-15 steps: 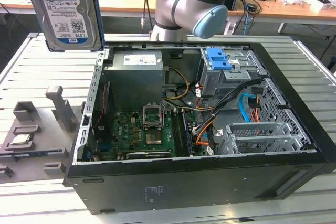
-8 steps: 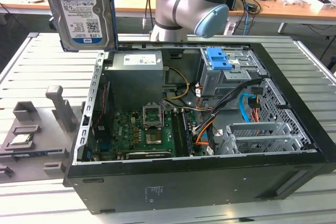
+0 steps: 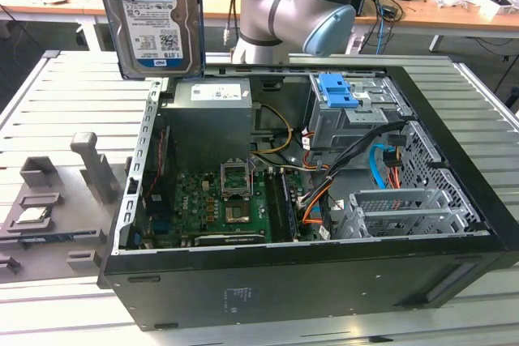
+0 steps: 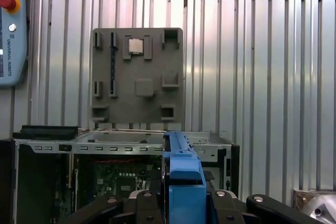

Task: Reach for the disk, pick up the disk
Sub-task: 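Pick up the disk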

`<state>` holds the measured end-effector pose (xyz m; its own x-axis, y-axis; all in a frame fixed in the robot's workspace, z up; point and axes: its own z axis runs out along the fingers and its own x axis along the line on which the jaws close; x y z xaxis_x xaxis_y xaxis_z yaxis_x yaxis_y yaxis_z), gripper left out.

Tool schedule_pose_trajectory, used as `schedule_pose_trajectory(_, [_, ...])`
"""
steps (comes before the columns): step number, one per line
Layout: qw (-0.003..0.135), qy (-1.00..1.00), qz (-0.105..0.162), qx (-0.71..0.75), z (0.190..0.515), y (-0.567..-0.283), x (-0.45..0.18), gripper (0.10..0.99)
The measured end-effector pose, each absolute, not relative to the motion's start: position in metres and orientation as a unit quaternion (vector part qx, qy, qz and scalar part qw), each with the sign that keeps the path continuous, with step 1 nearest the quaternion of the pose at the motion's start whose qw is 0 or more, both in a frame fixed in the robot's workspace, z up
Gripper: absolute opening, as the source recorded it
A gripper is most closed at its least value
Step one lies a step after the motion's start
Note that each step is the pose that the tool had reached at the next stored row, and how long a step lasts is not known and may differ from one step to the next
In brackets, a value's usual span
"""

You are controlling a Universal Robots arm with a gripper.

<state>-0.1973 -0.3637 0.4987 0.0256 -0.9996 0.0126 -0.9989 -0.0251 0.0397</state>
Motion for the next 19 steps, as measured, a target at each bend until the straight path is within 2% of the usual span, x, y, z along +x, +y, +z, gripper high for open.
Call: schedule_pose_trajectory(19, [0.019, -0.698, -0.009, 0.716, 0.499, -0.364, -0.129, 0.365])
